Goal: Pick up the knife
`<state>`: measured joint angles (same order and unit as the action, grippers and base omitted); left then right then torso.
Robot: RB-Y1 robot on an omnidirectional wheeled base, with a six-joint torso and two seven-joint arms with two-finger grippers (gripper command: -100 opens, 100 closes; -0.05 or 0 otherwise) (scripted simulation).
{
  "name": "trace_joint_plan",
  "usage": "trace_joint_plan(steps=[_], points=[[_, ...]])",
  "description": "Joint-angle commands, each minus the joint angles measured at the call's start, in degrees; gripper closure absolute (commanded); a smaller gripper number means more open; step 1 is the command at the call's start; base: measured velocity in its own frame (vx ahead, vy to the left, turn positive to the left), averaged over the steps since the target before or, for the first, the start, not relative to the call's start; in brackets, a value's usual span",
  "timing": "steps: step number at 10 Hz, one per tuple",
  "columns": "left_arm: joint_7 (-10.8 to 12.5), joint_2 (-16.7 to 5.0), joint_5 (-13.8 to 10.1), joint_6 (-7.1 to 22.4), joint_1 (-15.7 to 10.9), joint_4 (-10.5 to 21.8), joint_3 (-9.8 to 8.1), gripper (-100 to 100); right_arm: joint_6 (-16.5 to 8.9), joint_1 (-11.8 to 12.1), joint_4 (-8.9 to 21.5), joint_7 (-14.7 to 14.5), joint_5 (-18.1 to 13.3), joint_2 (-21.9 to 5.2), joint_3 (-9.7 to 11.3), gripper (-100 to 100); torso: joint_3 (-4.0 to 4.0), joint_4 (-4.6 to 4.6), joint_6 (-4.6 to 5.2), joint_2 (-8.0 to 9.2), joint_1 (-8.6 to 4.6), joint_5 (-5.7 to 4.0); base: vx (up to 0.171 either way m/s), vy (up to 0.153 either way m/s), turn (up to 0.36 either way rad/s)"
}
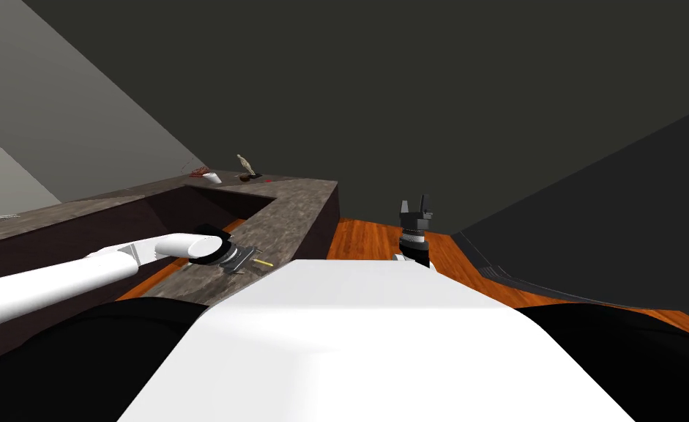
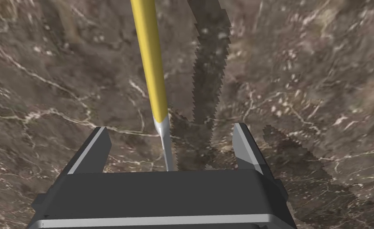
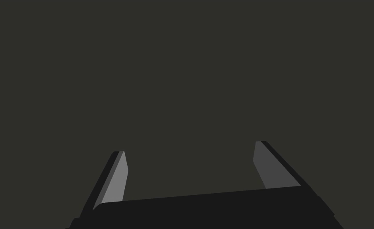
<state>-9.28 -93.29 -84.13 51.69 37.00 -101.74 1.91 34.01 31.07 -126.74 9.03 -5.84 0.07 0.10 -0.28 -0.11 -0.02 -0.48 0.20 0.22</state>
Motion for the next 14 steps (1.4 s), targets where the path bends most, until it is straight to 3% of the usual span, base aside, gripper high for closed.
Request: trace_joint_plan(steps=[1,3,4,5,9,10,11,12,13,14], points=[[-0.11,1.92,1.42,-0.64,-0.26,1.29,0.76,-100,0.0,0.0,0.0,0.0,0.0,0.0,0.0,0,0.0,0.0,0.0,0.0,0.0,0.0,-0.028,-0.018,-0.131],[-0.21,3.83,2.85,-1.28,-0.52,2.58,1.51,-100,0.0,-0.01,0.0,0.0,0.0,0.0,0.0,0,0.11,0.04,0.0,0.19,0.09,0.03,-0.051,-0.014,-0.115],[-0.09,3.1,2.33,-1.26,0.14,1.96,0.93,-100,0.0,-0.01,0.0,0.0,0.0,0.0,0.0,0,0.13,0.05,0.0,0.22,0.12,0.04,-0.021,-0.002,-0.013],[-0.14,3.2,2.41,-1.36,0.13,2.05,0.98,100,0.0,0.0,0.0,0.0,0.0,0.0,0.0,0,0.09,0.04,-0.01,0.15,0.14,0.04,0.0,0.0,0.0],[-0.21,3.12,2.44,-1.32,0.11,2.01,0.96,100,0.0,0.0,0.0,0.0,0.0,0.0,0.0,0,0.05,0.02,-0.07,0.08,0.23,0.12,0.0,0.0,-0.003],[-0.19,3.13,2.43,-1.32,0.11,2.02,0.96,0,0.0,0.0,0.0,0.0,0.0,0.0,0.0,0,0.05,0.02,-0.06,0.08,0.24,0.12,0.0,0.0,0.0],[-0.08,1.53,1.14,-0.51,-0.21,1.03,0.61,100,0.0,0.0,0.0,0.0,0.0,0.0,0.0,0,0.05,0.02,-0.06,0.08,0.24,0.12,0.034,0.013,0.155],[-0.02,0.38,0.28,-0.13,-0.05,0.26,0.15,100,0.0,0.01,0.0,0.0,0.0,-0.01,-0.01,0,0.01,0.01,-0.11,-0.01,0.25,0.09,0.06,0.025,0.178],[-0.09,1.0,0.7,-0.67,0.49,0.65,0.08,100,0.0,0.01,0.0,0.0,0.0,-0.01,-0.01,0,-0.04,-0.01,-0.09,-0.09,0.29,0.1,0.027,0.011,0.032],[-0.16,0.87,0.56,-0.59,0.56,0.6,-0.02,0,0.0,0.0,0.0,0.0,0.0,0.0,0.0,0,-0.03,-0.02,-0.03,-0.05,0.28,0.14,0.0,0.0,0.0]])
